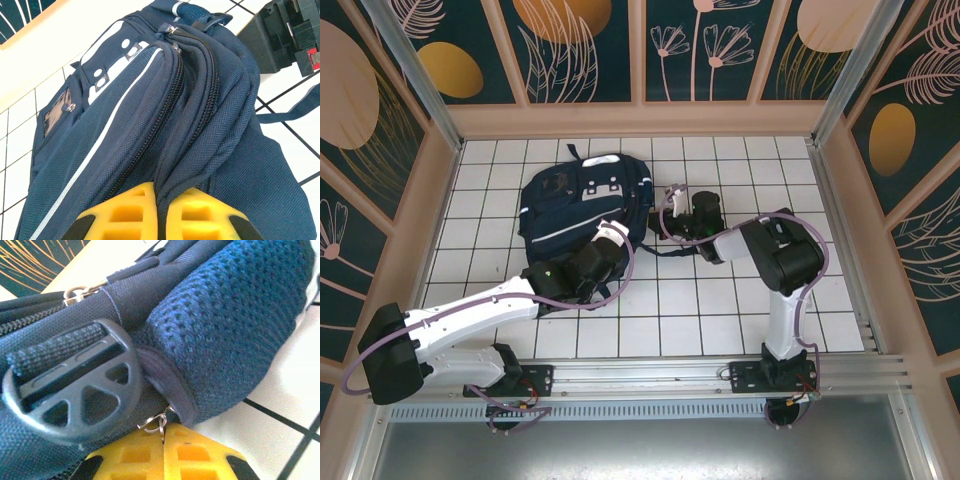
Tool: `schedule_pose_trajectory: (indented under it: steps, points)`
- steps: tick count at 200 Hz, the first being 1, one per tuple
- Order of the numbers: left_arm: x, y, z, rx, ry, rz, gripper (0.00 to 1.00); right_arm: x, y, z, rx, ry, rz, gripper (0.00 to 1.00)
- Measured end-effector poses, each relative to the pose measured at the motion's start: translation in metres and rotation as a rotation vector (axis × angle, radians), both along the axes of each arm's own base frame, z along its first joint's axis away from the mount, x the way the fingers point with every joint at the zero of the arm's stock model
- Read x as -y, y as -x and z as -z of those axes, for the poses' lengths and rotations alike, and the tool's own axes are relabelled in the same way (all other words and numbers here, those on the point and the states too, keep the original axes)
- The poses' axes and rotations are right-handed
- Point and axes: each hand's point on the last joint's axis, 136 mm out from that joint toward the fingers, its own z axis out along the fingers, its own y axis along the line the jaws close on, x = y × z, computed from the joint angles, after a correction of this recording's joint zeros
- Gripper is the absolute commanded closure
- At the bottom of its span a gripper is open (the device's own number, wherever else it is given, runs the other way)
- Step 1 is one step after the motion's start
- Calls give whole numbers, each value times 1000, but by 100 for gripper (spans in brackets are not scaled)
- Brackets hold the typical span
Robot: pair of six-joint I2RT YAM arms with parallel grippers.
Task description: Pack the student bag
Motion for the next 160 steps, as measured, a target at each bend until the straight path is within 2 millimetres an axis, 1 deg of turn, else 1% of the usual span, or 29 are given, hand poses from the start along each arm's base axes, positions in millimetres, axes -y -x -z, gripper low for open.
schedule_pose_trajectory:
  steps: [40, 62, 101, 122, 147, 160]
  points:
    - [-1, -1, 0, -2, 1, -3, 100, 11, 7, -5, 8, 15, 42, 100]
    - [-1, -1, 1, -3, 6, -8, 100, 17, 15, -10, 9, 21, 57, 100]
    - [1, -3, 4, -8, 20, -20, 100, 26, 27, -28, 50, 20, 81, 100]
    - [0, -4, 5, -8, 33, -30, 100, 23, 38, -35, 76, 28, 71, 100]
    - [1, -6, 7, -13, 42, -40, 100, 11, 58, -39, 87, 49, 36, 100]
    - [1, -7, 9, -17, 44, -41, 100, 6, 63, -42, 104, 63, 32, 100]
